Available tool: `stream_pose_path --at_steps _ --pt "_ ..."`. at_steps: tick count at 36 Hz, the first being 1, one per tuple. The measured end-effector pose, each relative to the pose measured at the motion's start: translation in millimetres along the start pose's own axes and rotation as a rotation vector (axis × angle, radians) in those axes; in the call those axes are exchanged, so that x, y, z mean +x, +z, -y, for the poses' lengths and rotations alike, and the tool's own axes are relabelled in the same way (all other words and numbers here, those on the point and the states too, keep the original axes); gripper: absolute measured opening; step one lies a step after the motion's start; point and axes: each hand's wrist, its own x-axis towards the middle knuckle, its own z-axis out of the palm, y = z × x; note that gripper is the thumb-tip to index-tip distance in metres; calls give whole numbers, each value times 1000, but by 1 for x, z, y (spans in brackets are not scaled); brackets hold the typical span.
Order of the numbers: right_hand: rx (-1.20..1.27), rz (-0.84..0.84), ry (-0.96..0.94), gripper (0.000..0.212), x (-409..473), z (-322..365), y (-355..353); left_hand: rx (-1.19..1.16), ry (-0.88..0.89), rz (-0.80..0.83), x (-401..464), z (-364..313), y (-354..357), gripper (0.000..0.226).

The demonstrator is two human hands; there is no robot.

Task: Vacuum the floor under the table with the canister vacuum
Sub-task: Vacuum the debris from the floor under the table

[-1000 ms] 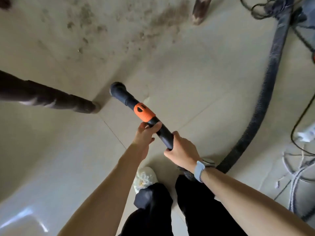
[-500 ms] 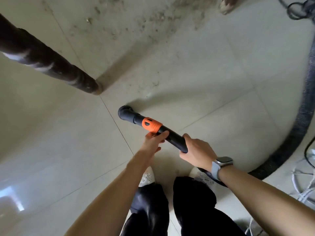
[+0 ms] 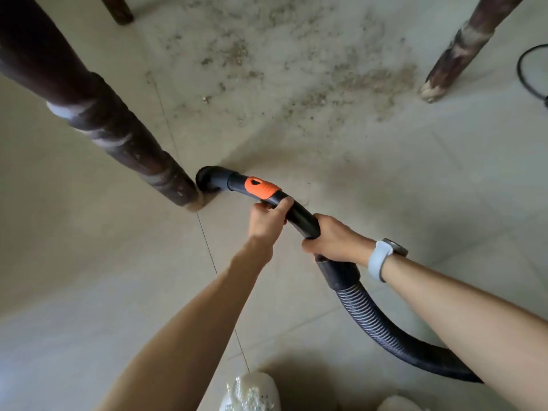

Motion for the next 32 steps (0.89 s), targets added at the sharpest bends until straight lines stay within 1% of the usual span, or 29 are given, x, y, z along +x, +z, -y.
stream_pose_path --at_steps 6,11,14,16,20,23,25,28,29,30,32 --pt "95 34 -36 18 22 20 -1 -47 2 -51 16 -12 -12 21" --pt "283 83 -3 17 21 34 5 -36 14 -5 13 -9 -23 17" --pt "286 90 -19 14 15 31 10 -64 24 20 6 -1 -23 17" --pt "241 59 -37 18 8 26 14 -81 21 57 0 4 -20 16" --pt "30 -71 -22 22 -20 12 23 -82 15 107 -11 15 -13 14" --pt "-38 -91 3 24 -38 1 29 -82 29 135 -16 25 -10 15" --pt "-75 -102 20 24 -47 -5 30 -97 49 185 -22 36 -10 9" --pt "-194 -138 31 26 -61 -14 31 -130 37 239 -30 51 -9 35" --pt "-247 -154 36 26 -66 -18 33 -130 28 238 -32 54 -10 40" --pt "-300 -166 40 27 -71 -23 35 -127 18 235 -34 56 -10 42" --pt "-373 -178 44 28 -81 -31 40 -118 -13 210 -35 59 -10 37"
